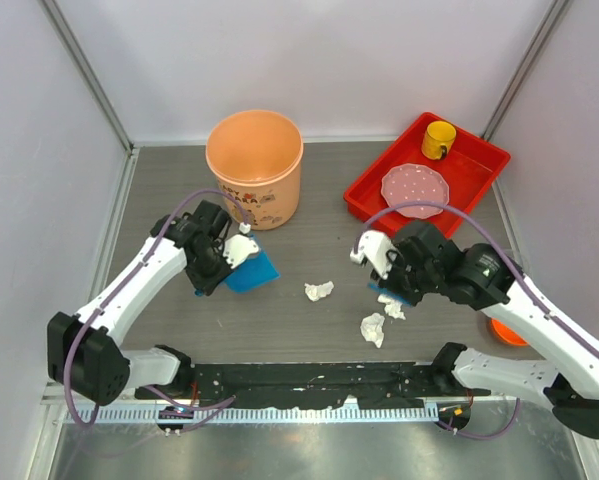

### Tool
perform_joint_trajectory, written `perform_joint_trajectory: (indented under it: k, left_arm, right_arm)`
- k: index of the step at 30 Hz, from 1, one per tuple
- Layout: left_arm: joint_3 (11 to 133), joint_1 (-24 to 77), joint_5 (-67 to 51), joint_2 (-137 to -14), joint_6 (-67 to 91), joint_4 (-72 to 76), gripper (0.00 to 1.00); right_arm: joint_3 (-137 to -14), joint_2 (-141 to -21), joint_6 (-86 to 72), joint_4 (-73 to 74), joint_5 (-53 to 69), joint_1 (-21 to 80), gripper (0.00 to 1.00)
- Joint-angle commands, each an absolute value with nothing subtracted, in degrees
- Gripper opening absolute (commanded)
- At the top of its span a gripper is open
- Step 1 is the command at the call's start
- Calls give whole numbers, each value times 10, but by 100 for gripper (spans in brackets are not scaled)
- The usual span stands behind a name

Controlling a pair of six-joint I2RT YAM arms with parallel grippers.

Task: Sweep away the paper scraps from the table

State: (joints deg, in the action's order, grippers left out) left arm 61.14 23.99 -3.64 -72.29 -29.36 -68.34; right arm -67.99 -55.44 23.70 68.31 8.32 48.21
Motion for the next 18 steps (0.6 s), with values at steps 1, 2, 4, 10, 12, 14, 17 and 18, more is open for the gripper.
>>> perform_joint_trajectory:
  k: [1,2,4,10,12,14,17,18]
  left_arm:
    - [612,237,-40,-742,-297,-647,0]
    - [613,238,-46,-745,-297,-648,0]
    - [615,237,-47,-751,-294,-646,0]
    - [599,237,-33,-744,-297,-641,0]
    - [596,237,-27,-744,-298,-638,0]
    - [593,238,-25,-745,-298,-635,0]
    - [589,238,-24,-745,-296,-631,0]
    - [586,238,-25,-744,-298,-629,0]
  right_arm:
    - [-738,-579,35,733,-273,462,1]
    - [-736,-602,33,744,-272,446,1]
    - [-700,-613,29,738,-297,425,1]
    - [-766,-609,-26,644,-380,360,1]
    - [-806,-599,-41,596,-370,338,1]
    - [-819,-588,-87,542,-347,327,1]
    - [-797,-597,-184,555,-313,325,1]
    - [-790,-603,-207,575,-311,325,1]
